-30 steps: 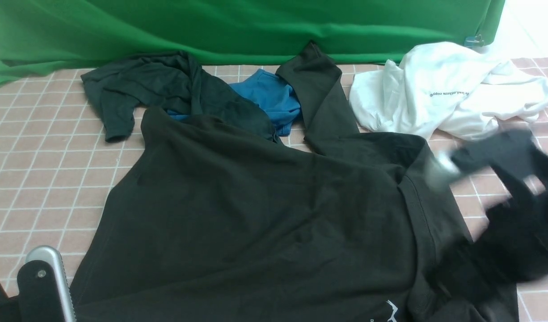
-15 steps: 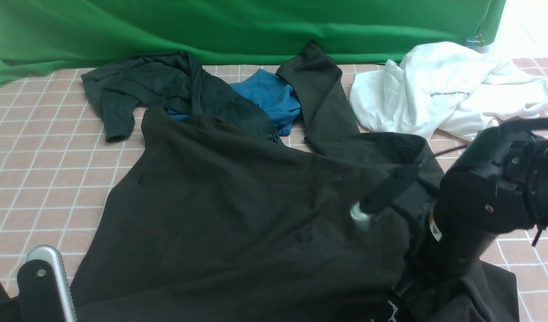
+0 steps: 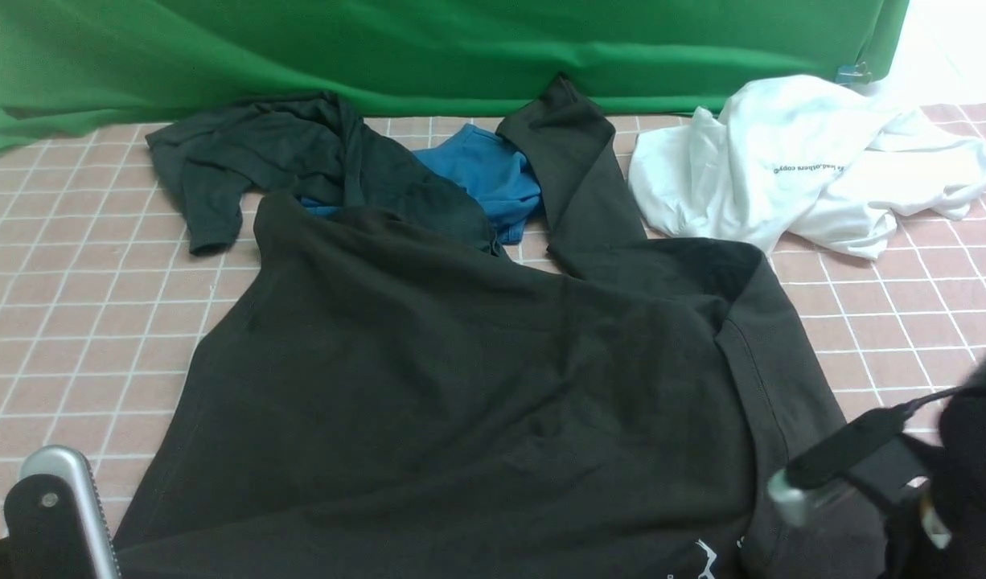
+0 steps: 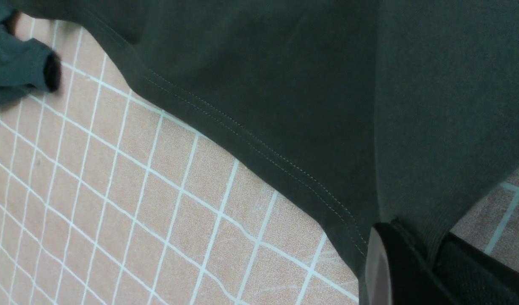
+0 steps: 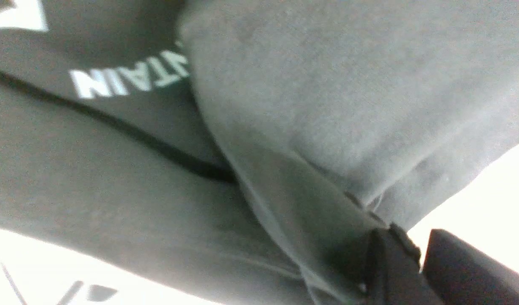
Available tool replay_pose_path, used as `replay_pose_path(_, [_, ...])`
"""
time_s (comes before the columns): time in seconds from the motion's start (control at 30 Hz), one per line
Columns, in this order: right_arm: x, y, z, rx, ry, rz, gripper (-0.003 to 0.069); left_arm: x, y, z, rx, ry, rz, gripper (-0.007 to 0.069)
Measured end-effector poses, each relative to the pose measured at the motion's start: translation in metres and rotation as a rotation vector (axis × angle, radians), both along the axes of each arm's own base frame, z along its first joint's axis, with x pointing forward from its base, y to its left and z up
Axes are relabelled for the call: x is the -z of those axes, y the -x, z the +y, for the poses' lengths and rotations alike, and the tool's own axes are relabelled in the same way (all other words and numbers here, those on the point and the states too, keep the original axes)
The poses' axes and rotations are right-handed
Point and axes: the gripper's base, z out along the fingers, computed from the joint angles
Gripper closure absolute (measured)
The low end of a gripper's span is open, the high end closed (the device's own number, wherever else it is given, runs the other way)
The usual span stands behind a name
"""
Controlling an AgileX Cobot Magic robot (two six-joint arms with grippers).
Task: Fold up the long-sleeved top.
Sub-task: Spread the long sleeves with your arms and place them on the tabletop
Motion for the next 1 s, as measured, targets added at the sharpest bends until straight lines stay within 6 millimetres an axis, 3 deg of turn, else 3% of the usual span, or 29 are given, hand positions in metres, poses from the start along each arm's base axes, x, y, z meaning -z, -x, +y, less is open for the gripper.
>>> replay_pose_path(0.1, [-0.014, 0.005, 0.0, 0.043, -0.088, -0.074, 0.0435, 0.0, 0.0, -0.001, -0.001, 0.009, 0.002, 0.0589])
replay_pose_path(0.27, [-0.032, -0.005, 0.017, 0.097, -0.316, -0.224, 0.0225, 0.0, 0.0, -0.001, -0.002, 0.017, -0.002, 0.0589])
replay_pose_path(0.33, [-0.03, -0.01, 0.027, 0.074, -0.362, -0.263, 0.0167, 0.0, 0.0, -0.001, -0.002, 0.017, -0.003, 0.0589])
replay_pose_path(0.43, [-0.017, -0.018, 0.036, 0.052, -0.356, -0.261, 0.0142, 0.001, 0.0, -0.001, -0.002, 0.017, -0.001, 0.0589])
replay_pose_path(0.5, [0.006, -0.029, 0.043, 0.022, -0.303, -0.243, 0.0134, 0.001, 0.0, -0.001, -0.001, 0.018, -0.006, 0.0589])
replay_pose_path(0.63, [0.035, -0.04, 0.047, -0.001, -0.236, -0.198, 0.0139, 0.001, 0.0, -0.001, -0.001, 0.019, -0.007, 0.0589])
replay_pose_path(0.8, [0.042, -0.045, 0.05, -0.018, -0.206, -0.182, 0.0222, 0.0, -0.001, -0.001, -0.001, 0.02, -0.01, 0.0589])
replay_pose_path(0.93, [0.042, -0.044, 0.048, -0.039, -0.184, -0.17, 0.0391, 0.0, -0.001, -0.001, -0.001, 0.02, -0.012, 0.0589])
replay_pose_path(0.97, [0.041, -0.044, 0.048, -0.041, -0.183, -0.171, 0.0401, 0.0, -0.001, -0.001, -0.001, 0.02, -0.012, 0.0589])
replay_pose_path(1.0, [0.039, -0.044, 0.047, -0.052, -0.18, -0.177, 0.0468, 0.0, -0.001, -0.001, -0.001, 0.02, -0.012, 0.0589])
